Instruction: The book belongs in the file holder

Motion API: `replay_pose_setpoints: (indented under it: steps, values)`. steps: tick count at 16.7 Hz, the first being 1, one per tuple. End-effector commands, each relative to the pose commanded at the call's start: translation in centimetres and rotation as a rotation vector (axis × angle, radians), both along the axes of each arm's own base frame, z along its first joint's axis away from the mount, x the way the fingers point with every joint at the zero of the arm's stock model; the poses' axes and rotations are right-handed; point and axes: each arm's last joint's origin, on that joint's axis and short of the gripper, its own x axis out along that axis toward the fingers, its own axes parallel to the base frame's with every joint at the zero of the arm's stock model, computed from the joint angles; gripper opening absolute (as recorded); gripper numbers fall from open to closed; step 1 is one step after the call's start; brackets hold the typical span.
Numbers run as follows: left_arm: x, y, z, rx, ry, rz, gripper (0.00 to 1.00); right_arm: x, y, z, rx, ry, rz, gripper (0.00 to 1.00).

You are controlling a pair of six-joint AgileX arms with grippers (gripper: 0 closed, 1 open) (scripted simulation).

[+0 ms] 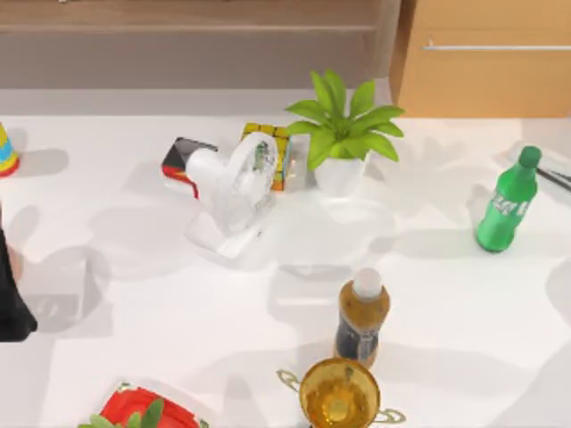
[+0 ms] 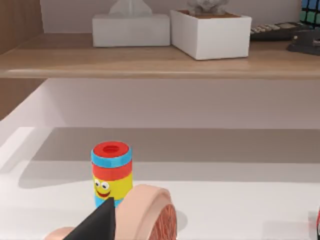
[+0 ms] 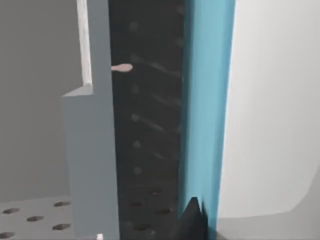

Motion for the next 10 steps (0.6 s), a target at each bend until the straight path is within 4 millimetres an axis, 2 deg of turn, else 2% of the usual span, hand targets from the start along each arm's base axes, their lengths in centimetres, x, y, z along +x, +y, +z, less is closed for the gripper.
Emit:
replay_pose_setpoints:
  steps: [4, 8, 10]
  values:
    - [0.0, 0.0, 0.0, 0.0, 0.0, 0.0, 1.0, 1.22, -0.13, -0.64, 0.006, 0.011, -0.004, 0.0]
    - [0.0, 0.0, 0.0, 0.0, 0.0, 0.0, 1.0, 1.24, -0.13, -0.67, 0.007, 0.012, -0.004, 0.0]
    - [0.0, 0.0, 0.0, 0.0, 0.0, 0.0, 1.0, 1.24, -0.13, -0.67, 0.007, 0.012, -0.004, 0.15]
